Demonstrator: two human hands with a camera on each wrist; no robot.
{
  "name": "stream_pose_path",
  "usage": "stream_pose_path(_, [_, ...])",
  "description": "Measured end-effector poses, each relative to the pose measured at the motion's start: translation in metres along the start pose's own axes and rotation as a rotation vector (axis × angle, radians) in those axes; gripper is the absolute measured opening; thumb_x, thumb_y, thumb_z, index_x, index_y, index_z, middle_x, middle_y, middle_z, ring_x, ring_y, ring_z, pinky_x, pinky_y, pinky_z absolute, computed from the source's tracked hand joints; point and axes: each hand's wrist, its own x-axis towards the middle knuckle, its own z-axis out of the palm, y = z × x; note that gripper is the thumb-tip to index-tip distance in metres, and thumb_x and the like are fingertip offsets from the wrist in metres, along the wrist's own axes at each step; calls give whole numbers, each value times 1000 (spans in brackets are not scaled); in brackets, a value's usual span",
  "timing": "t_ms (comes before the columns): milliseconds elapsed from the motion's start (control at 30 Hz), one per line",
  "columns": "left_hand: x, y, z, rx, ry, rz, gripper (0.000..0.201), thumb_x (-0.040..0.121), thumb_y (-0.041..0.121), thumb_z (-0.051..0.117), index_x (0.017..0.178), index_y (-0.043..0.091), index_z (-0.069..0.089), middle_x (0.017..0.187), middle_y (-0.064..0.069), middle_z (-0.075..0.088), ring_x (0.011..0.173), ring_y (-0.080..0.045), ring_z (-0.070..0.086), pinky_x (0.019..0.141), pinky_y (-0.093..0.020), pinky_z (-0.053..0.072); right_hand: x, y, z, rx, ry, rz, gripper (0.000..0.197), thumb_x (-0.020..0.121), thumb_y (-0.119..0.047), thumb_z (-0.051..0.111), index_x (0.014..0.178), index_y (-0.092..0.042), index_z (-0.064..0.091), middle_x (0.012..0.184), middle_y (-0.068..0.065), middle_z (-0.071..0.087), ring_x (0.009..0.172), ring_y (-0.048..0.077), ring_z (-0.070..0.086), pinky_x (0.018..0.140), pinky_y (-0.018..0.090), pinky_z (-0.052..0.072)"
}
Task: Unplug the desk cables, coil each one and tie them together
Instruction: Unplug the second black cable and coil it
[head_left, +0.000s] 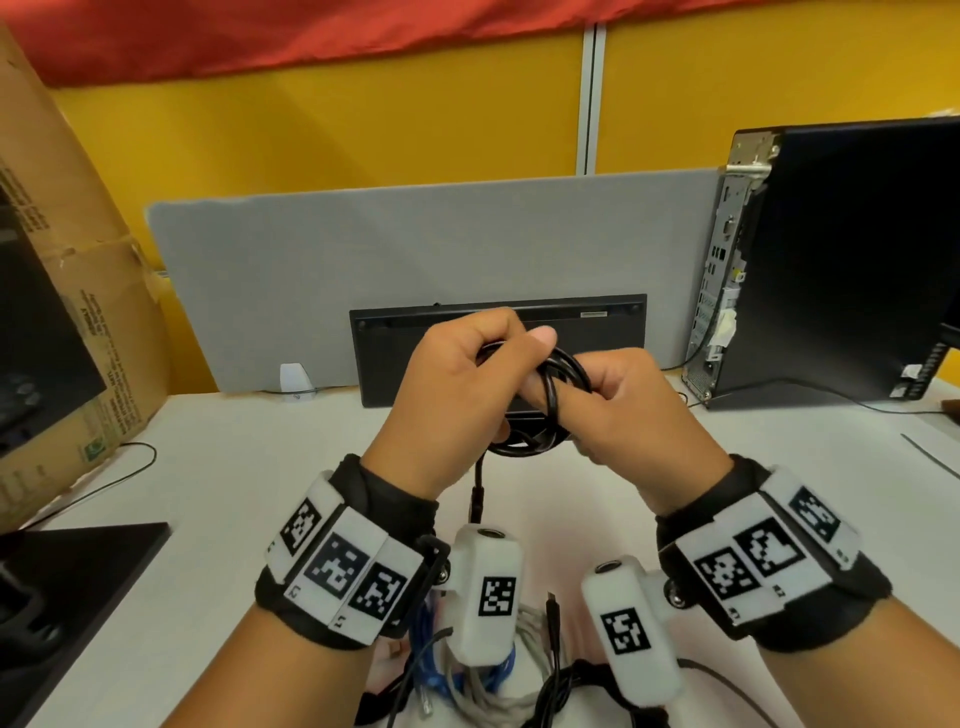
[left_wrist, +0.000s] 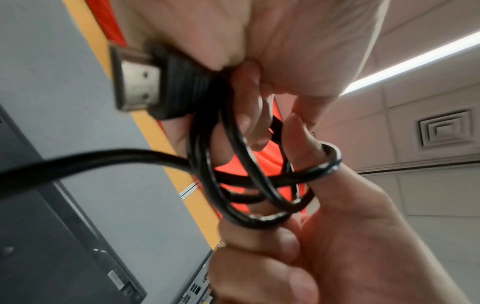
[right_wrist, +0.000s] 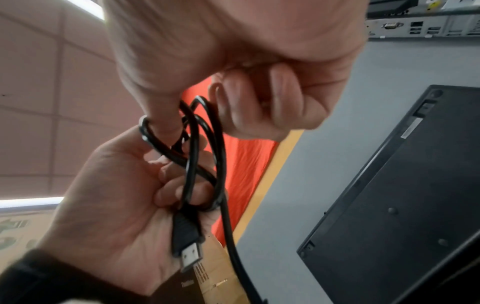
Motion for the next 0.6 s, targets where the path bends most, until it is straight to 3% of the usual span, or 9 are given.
stream_pose_path(67, [0,1,-1,24,-32,23,36,96,23,53,61,21,50,50,13,46,43,-4,43,44,-19,39,0,-3,-3,-22,0,1,62,73,-46,75,57,7,47,48,3,38,41,11,33,41,18,31])
stream_pose_path(133, [0,1,-1,39,-30,-4,38,97,28,54,60,20,49,49,11,44,42,-6,41,43,-25,40,0,-8,-8,-153,70,-116,55,69,-43,80,55,-6,42,48,0,37,45,15,34,45,24,34])
stream_pose_path(200, [0,-1,2,35,-32,-76,40,96,32,55,59,20,50,49,7,43,41,-13,42,45,-29,41,-1,-17,-14,-265,123,-283,47,60,-42,86,66,-13,50,55,3,44,49,20,39,47,30,39])
stream_pose_path(233, [0,-2,5,20,-43,-117,39,96,35,55,61,17,52,48,6,43,41,-15,42,46,-30,42,-2,-21,-17,-349,119,-398,42,59,-41,88,75,-15,58,60,2,50,52,17,43,49,29,41])
stream_pose_path(300, [1,-6,7,-15,-58,-171,40,97,37,52,70,8,55,46,7,42,39,-13,41,48,-31,40,-3,-23,-19,-577,116,-626,35,65,-37,87,89,-15,73,75,-1,63,63,10,53,57,24,46])
stream_pose_path(367, [2,-8,6,-36,-71,-188,46,97,43,48,76,3,55,44,10,41,38,-10,39,47,-27,38,-4,-20,-19,-689,147,-737,30,74,-30,82,94,-9,76,84,4,70,72,12,62,64,28,53])
stream_pose_path(467, [2,-10,5,-11,-71,-196,47,99,38,49,80,-6,53,44,8,38,38,-10,35,43,-23,35,-2,-16,-21,-671,153,-757,22,83,-23,75,92,-4,77,84,5,73,75,17,69,67,33,56])
stream_pose_path(533, [2,-10,7,38,-62,-189,40,100,31,48,70,6,51,43,10,36,35,-8,34,43,-23,34,0,-15,-23,-582,142,-684,19,84,-22,72,92,-5,77,84,2,74,77,14,70,69,32,56])
stream_pose_path(600, [2,-10,8,66,-64,-184,41,101,35,45,65,16,51,42,12,35,34,-5,33,43,-22,33,2,-15,-23,-411,130,-553,19,84,-24,70,93,-9,76,82,0,74,77,13,71,69,32,57])
